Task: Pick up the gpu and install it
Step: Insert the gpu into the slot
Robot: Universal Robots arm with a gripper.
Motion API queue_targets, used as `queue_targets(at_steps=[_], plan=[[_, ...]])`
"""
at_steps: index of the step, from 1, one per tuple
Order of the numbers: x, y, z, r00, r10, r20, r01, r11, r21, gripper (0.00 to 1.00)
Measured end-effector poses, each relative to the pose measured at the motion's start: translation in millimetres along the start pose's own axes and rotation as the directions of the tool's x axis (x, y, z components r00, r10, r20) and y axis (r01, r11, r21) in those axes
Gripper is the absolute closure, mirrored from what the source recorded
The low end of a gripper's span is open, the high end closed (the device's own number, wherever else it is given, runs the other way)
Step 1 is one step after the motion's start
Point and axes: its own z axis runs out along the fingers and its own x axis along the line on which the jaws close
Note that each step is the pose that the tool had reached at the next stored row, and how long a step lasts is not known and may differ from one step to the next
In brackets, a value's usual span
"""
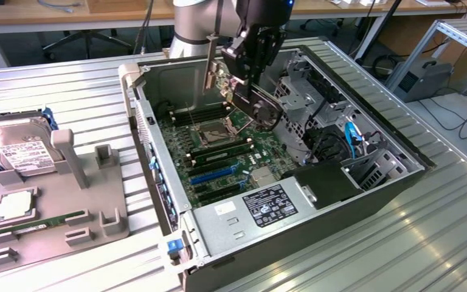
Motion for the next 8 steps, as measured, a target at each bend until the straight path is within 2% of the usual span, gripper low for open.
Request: queue_targets(at_steps=[8], plan=[[0.0,0.0,0.0,0.9989,-0.047,0.0030,0.047,0.9989,0.0015,0.73]])
